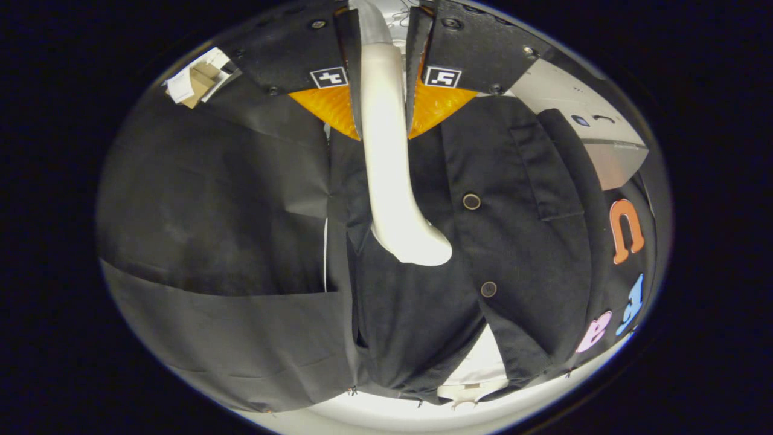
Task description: Iron the clothes twice with a garment steamer, once on the left side and once on the right side.
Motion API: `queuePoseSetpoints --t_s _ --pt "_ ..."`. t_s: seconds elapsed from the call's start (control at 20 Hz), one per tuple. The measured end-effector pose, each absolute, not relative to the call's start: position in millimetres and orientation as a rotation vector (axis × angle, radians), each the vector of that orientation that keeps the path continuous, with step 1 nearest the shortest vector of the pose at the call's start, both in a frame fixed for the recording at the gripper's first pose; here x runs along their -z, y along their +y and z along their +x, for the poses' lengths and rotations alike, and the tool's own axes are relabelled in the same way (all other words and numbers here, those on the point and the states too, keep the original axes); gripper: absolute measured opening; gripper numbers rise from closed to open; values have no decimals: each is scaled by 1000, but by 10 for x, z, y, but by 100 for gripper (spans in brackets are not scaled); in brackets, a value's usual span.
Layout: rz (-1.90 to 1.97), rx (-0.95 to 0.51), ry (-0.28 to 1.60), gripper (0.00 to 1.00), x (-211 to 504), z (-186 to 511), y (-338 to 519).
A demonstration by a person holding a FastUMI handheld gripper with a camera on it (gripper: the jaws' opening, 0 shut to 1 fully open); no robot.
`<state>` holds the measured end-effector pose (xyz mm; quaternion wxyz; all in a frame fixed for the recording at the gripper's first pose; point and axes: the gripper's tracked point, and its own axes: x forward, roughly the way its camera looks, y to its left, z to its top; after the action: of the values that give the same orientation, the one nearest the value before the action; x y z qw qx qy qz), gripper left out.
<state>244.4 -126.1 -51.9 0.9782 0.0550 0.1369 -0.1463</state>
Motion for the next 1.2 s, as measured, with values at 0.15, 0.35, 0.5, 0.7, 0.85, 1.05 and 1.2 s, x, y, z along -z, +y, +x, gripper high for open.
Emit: queuePoseSetpoints --t_s 0.15,0.35,0.5,0.7,0.85,1.05,1.2 --pt "117 291 303 33 673 2371 -1227" --pt "116 289 336 33 875 2343 -1234" --pt "120 292 361 33 1046 2322 -1249" --pt "121 276 411 33 1360 2213 -1202" --pt "121 272 437 33 1539 2185 -1187" --pt "129 272 467 33 1742 2149 -1196" --pt "135 272 490 33 1877 2105 -1212"
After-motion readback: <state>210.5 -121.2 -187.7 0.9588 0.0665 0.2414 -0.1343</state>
